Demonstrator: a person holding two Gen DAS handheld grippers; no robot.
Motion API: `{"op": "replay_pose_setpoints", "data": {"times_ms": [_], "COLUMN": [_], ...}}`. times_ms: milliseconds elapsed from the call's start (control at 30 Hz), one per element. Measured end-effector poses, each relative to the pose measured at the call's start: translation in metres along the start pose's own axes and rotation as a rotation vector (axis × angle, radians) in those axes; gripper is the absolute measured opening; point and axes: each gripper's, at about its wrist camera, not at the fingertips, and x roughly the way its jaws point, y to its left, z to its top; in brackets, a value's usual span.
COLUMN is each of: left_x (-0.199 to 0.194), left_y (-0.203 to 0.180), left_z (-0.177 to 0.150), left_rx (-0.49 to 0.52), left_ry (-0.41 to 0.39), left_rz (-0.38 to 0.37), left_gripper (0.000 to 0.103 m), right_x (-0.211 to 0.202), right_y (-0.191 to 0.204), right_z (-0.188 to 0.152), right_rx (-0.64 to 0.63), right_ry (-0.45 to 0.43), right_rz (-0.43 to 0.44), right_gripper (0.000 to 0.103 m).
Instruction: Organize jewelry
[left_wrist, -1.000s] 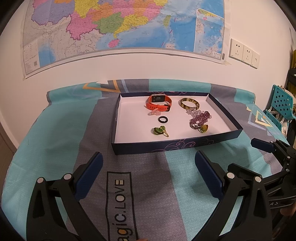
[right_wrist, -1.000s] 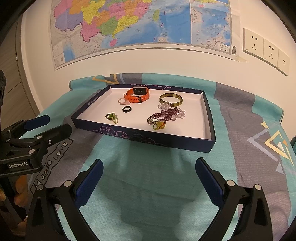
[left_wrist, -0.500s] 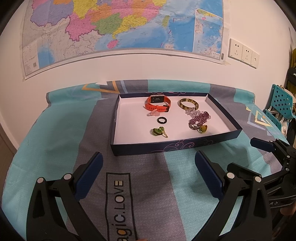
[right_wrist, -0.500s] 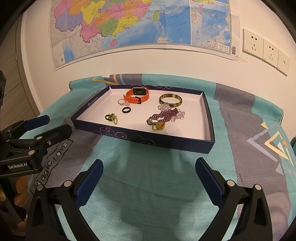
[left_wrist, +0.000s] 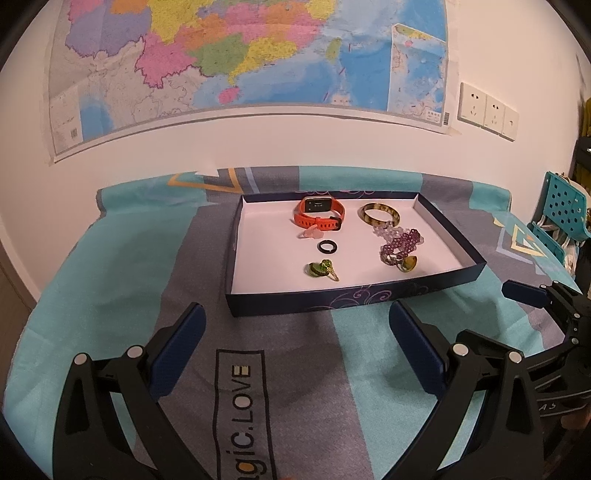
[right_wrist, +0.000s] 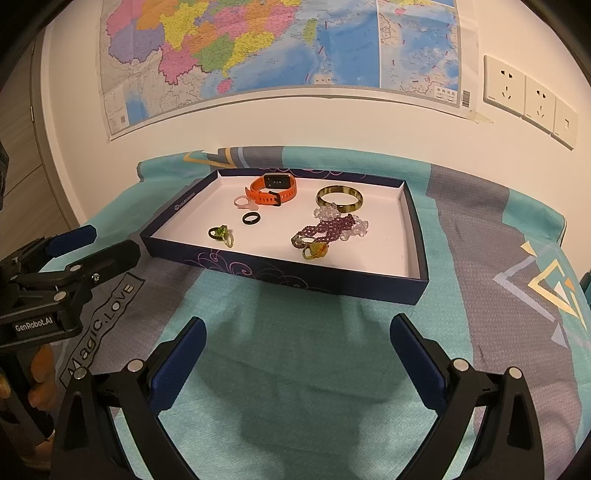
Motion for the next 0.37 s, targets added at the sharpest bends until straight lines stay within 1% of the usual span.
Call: {"op": "replay_pose_setpoints", "data": {"times_ms": [100,200,233,300,367], "left_x": [0.002,0.008,0.01,0.016,0.019], "left_y": [-0.003,-0.001,0.0,0.004,0.012], "left_z": [-0.002,-0.003,-0.004,-0.007,-0.011], "left_rx": [0.015,-0.002,-0.006,-0.005,-0.018], "left_ry": [0.003,0.048,0.06,0.089,0.108], "left_rz": [-0.009,-0.034,-0.03,-0.031,-0.03], "left_gripper": [0.097,0.097,0.097,0.097,0.097], "right_x": [0.001,0.002,0.002,0.003,0.006], "right_y": [0.0,-0.002,-0.005,-0.019,-0.039], "right_z": [-0.001,-0.002,-0.002,-0.005,-0.008], "right_rx": [-0.001,-0.014,-0.024,-0.03,-0.023], "right_ry": [0.004,0.01,0.013,0.028,0.061], "right_rz": [-0.002,-0.016,-0.025,-0.065,-0.101], "right_gripper": [0.096,0.096,0.096,0.096,0.096]}}
